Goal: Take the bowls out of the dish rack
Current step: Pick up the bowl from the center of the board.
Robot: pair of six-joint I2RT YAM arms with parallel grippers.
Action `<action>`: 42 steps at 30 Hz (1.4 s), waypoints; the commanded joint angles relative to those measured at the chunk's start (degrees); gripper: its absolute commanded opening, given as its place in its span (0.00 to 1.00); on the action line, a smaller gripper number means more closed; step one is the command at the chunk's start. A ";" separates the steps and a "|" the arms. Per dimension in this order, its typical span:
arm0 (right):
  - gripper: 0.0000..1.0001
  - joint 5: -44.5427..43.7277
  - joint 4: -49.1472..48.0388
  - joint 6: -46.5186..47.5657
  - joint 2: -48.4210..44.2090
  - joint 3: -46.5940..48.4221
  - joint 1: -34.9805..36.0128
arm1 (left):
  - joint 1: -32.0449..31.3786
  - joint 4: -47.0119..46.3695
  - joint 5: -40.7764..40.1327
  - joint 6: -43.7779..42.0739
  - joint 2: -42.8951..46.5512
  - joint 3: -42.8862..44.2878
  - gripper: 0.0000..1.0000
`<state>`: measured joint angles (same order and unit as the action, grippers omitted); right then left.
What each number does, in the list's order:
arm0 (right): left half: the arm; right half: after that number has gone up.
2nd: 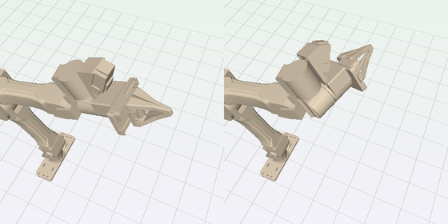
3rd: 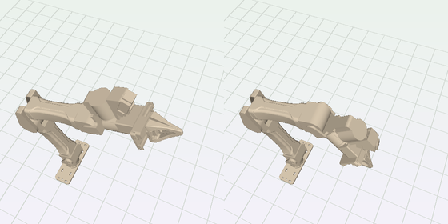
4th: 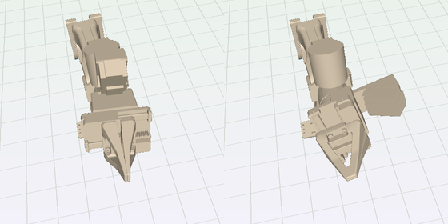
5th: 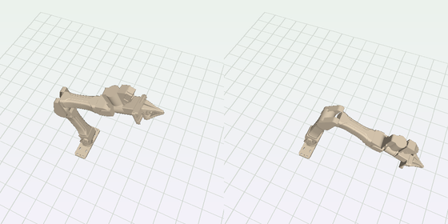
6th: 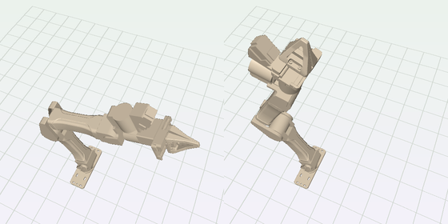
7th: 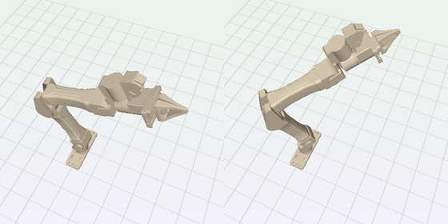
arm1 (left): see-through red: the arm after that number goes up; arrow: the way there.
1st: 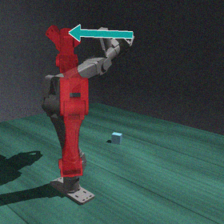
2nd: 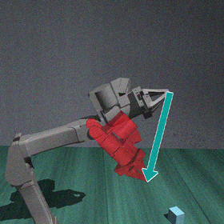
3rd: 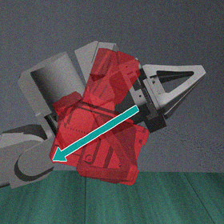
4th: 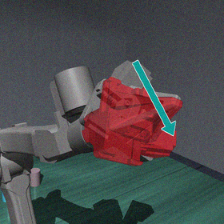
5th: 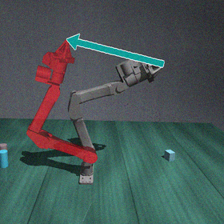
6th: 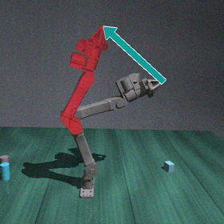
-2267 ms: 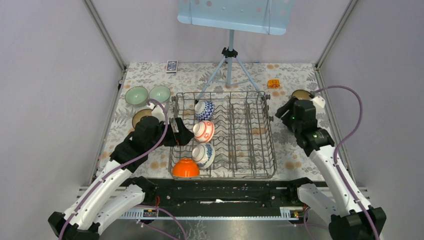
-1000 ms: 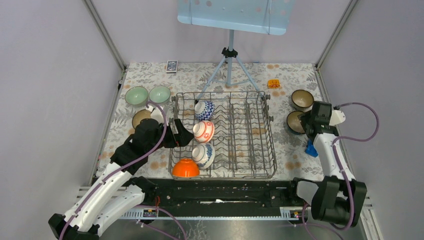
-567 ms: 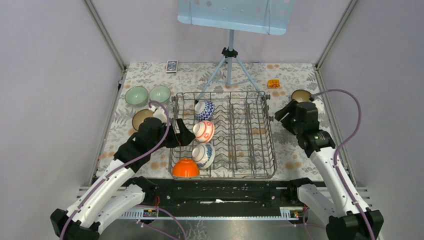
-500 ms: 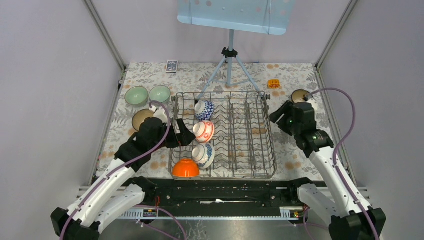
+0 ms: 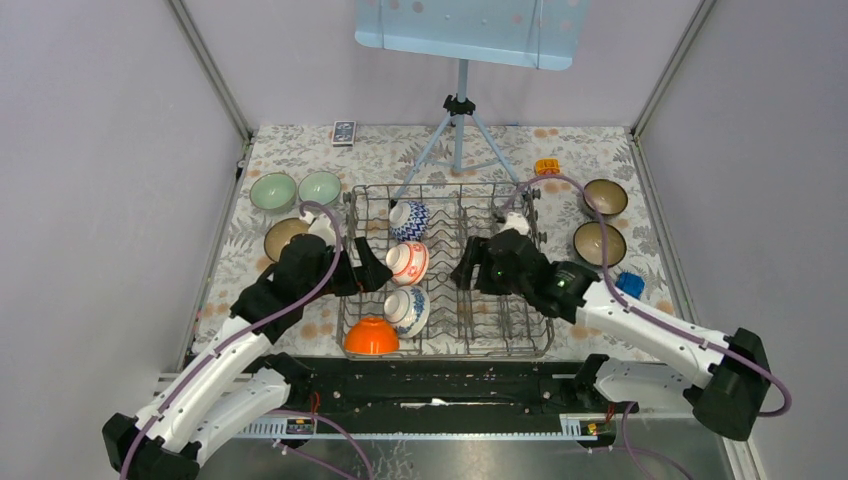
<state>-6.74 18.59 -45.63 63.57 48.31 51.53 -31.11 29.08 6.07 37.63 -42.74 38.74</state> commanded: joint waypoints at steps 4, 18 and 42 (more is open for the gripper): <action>0.76 -14.34 7.18 -3.28 -13.87 -2.03 -28.85 | -0.08 -0.78 0.35 0.26 2.82 0.75 0.97; 0.74 -7.73 0.77 -8.74 3.89 -1.58 -61.72 | -0.08 -2.22 3.07 1.02 4.31 -0.80 0.97; 0.54 -7.67 -2.33 -6.97 14.94 -4.18 -64.07 | -0.02 -2.73 2.56 1.82 4.02 -2.19 0.97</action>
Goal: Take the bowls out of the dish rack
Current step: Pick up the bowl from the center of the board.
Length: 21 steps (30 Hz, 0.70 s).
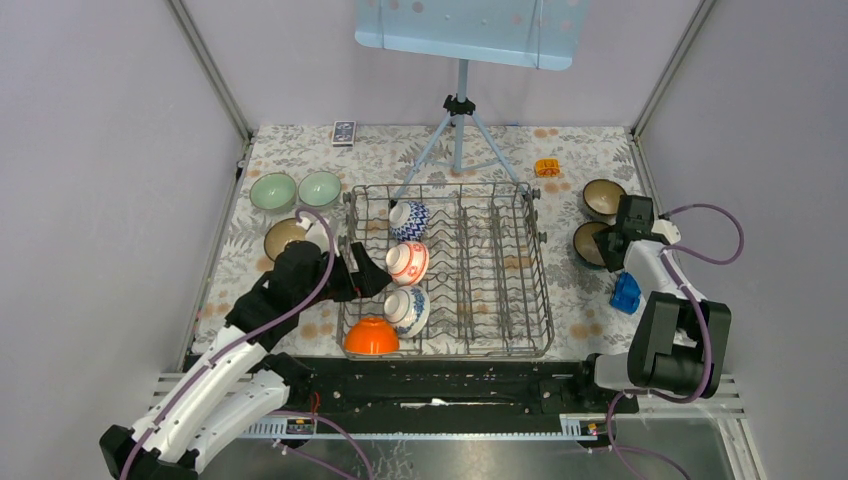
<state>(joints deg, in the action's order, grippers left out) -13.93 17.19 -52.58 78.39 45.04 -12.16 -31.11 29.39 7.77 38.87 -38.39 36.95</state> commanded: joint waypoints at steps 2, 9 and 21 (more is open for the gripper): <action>0.56 -0.43 -0.92 0.54 -0.62 -0.70 -0.40 | -0.09 -3.34 1.08 0.68 -0.63 -0.46 0.97; 0.65 -2.64 3.24 2.41 -5.62 4.91 -0.40 | -0.09 -4.10 1.39 0.16 -1.57 -0.47 0.97; 0.60 -1.84 6.48 4.52 -11.49 -1.74 -4.06 | -0.09 -6.43 3.82 -0.06 -2.56 -0.32 0.97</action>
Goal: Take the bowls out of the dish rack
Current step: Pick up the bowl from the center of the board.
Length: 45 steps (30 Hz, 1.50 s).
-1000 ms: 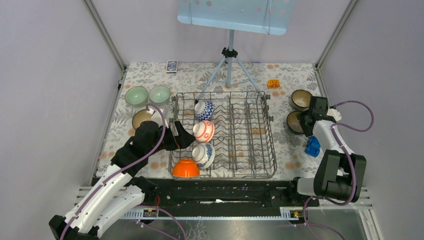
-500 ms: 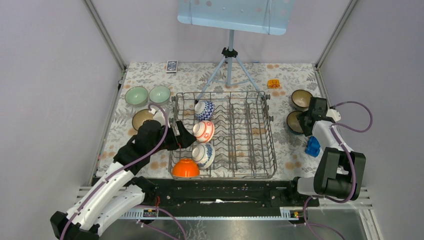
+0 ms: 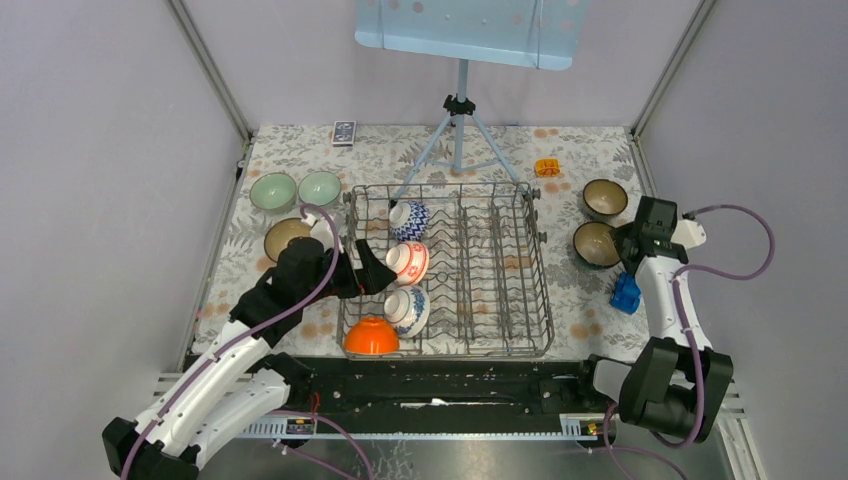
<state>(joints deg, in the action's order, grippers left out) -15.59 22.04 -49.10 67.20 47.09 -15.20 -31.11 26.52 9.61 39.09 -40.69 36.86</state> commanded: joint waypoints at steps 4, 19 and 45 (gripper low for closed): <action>0.57 1.75 -1.00 1.24 1.50 -5.99 -1.32 | -0.08 -2.92 1.76 -0.46 -0.04 0.33 0.97; 0.45 4.57 -6.61 2.35 8.91 -5.58 -1.29 | -0.08 -2.79 -0.06 0.26 -0.62 0.52 0.97; 0.00 1.20 10.05 14.24 -3.29 18.58 25.09 | -0.09 6.52 -16.45 -4.23 -4.44 15.48 0.99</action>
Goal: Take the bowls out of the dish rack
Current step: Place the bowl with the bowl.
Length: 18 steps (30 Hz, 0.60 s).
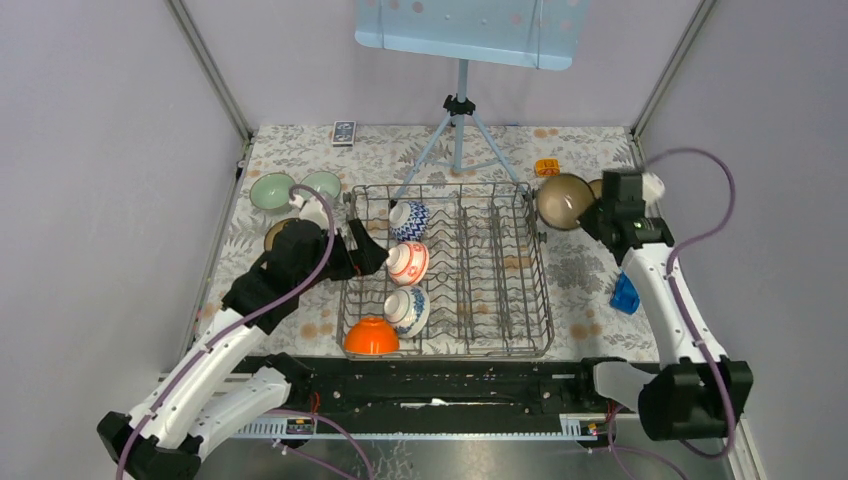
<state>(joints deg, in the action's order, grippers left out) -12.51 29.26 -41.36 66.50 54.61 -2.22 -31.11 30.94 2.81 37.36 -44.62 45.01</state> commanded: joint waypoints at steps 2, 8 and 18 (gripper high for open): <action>0.00 -3.75 6.42 8.94 -1.22 15.18 19.93 | -0.09 3.34 -12.03 -2.57 -1.37 10.81 0.99; 0.00 -7.18 12.18 12.84 4.97 24.57 42.37 | -0.09 4.08 -5.54 -4.81 -4.14 17.75 0.99; 0.00 -5.95 18.18 14.65 18.66 37.07 54.99 | -4.33 11.06 -2.25 -8.34 -8.20 24.11 0.99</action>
<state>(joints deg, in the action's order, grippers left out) -16.95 47.86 -27.38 83.88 85.91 51.20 -32.42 38.41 0.49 31.83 -51.72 65.89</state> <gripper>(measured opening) 0.055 0.988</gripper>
